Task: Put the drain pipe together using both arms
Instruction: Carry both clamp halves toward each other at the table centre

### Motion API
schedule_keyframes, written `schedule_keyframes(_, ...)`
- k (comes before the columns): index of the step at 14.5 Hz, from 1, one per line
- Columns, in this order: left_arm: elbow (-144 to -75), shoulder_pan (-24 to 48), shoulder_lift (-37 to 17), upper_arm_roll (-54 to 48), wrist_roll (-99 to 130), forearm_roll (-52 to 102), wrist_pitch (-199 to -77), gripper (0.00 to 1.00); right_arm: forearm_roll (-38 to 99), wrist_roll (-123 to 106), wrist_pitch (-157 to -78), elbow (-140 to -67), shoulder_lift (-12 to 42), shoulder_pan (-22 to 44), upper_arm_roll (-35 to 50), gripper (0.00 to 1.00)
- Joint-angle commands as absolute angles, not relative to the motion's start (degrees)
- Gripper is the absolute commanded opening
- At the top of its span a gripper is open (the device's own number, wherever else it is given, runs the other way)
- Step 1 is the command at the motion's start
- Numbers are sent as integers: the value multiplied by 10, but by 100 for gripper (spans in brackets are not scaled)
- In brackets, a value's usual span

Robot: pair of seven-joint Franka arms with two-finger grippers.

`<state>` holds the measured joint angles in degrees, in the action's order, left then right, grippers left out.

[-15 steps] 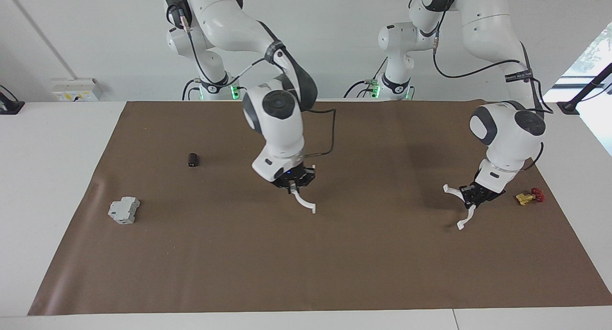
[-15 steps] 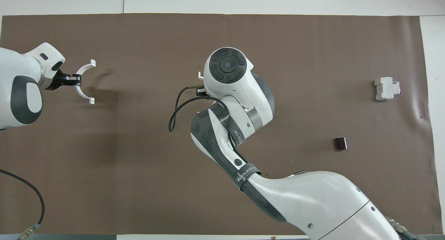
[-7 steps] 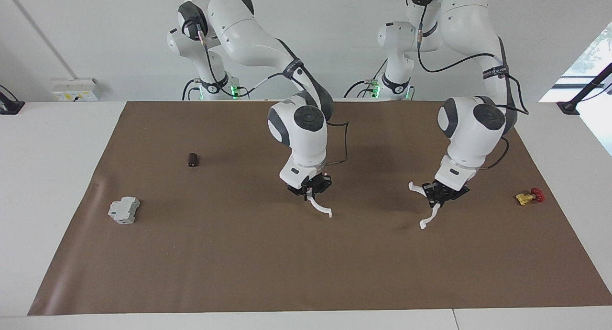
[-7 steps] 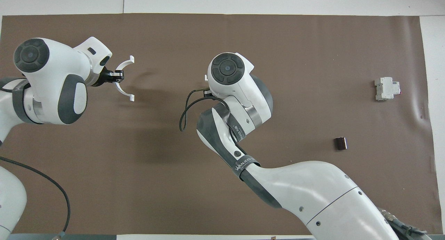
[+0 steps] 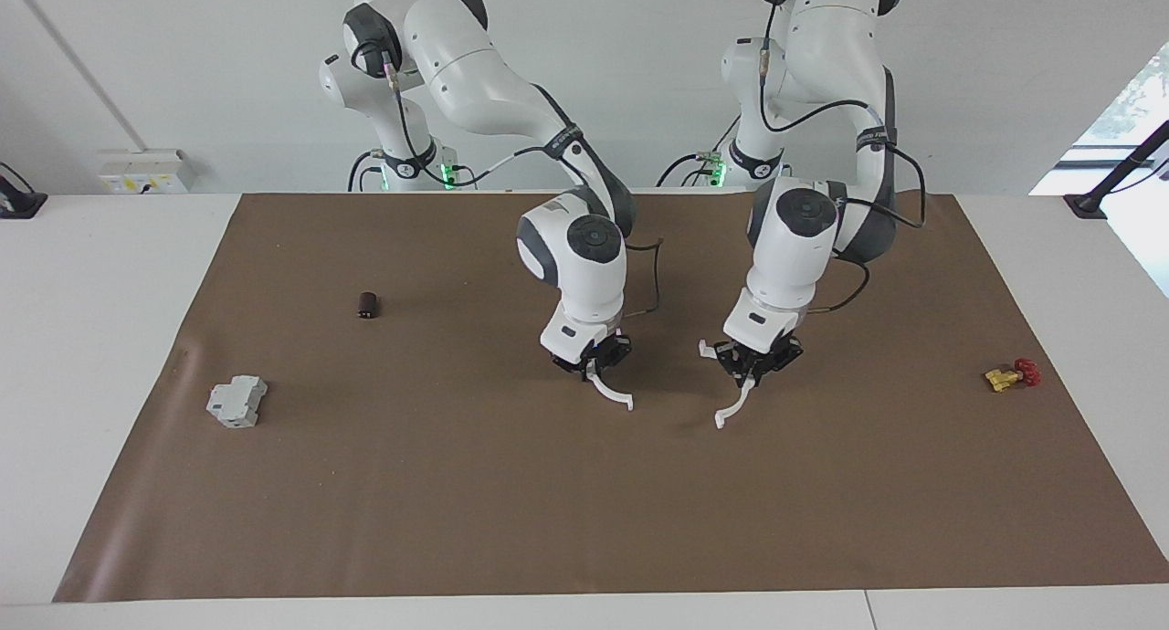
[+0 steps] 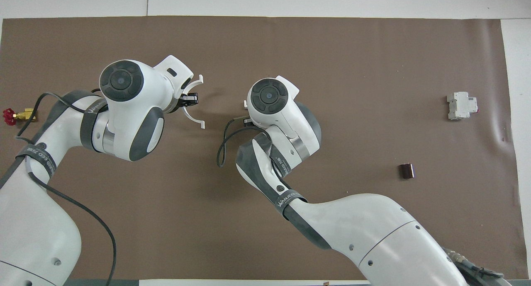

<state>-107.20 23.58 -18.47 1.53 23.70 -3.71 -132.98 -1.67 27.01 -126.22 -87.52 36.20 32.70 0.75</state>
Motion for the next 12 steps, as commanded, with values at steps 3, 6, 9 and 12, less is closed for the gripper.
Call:
schedule_keyframes(3,-1047,275,-219,24,338,-88,-1320,0,-22,261,-1241,-862,344,322,11,100)
schedule_keyframes(6,-1045,304,-230,25,373,-89,-1315,0,-25,244,-1194,-832,326,285,8,100)
schedule_keyframes(9,-1046,332,-237,25,383,-92,-1316,0,-25,131,-1137,-847,281,215,7,100)
schedule_keyframes(12,-1051,345,-238,25,407,-108,-1315,0,-24,118,-1082,-871,220,161,8,100)
